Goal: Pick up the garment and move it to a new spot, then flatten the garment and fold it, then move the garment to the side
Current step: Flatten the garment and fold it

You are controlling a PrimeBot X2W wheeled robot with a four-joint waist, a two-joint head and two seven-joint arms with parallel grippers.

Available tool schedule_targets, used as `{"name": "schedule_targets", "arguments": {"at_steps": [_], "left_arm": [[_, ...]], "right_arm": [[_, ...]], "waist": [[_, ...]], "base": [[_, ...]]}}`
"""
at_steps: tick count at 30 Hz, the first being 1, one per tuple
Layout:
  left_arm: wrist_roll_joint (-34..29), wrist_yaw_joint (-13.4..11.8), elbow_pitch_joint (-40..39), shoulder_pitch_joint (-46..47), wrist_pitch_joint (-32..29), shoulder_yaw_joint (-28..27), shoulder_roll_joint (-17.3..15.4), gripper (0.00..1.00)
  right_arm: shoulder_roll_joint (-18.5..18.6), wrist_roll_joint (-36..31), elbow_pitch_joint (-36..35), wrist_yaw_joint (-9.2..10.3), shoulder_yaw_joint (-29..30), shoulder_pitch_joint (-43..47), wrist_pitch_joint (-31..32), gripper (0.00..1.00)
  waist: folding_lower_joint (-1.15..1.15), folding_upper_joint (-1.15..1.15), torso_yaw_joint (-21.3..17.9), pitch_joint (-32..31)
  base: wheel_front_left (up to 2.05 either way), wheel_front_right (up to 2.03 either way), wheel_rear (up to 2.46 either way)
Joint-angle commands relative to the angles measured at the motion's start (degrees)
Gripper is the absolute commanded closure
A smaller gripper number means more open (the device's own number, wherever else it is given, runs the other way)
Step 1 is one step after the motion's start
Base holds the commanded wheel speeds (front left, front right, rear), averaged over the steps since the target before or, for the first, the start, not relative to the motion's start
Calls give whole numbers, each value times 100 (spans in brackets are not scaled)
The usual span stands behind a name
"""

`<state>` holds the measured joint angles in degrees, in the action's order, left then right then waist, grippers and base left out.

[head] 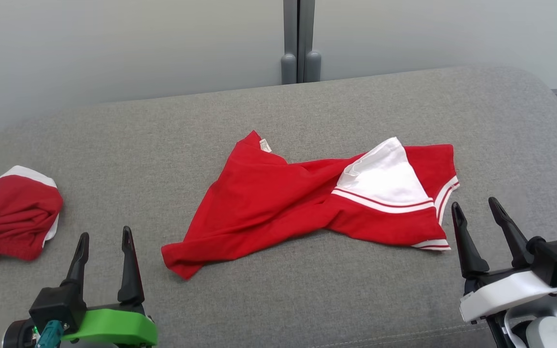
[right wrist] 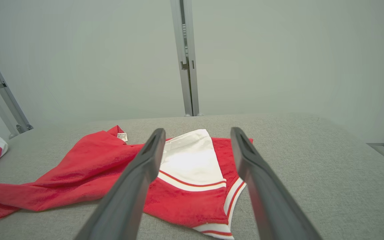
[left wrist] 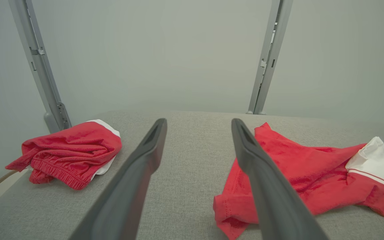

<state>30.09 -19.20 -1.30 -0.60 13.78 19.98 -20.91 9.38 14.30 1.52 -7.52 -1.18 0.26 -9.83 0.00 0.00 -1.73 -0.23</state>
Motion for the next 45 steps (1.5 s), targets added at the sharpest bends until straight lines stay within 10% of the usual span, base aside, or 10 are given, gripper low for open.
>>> {"name": "schedule_targets", "arguments": {"at_steps": [1,30,45], "left_arm": [[-71,-53,-9,-103,31,-16,-25,0],[-88,320,177,203,-400,456,-141,0],[525,1071,517,934,-1546,1021,188,0]], "right_arm": [[-14,-42,-25,5,5,98,5,0],[191,215,192,6,285,-287,45,0],[1369,1316,1758,6,-498,-1744,303,0]], "waist": [[0,0,22,-1],[0,0,358,267],[0,0,545,1155]], "base": [[0,0,0],[0,0,0],[0,0,0]]}}
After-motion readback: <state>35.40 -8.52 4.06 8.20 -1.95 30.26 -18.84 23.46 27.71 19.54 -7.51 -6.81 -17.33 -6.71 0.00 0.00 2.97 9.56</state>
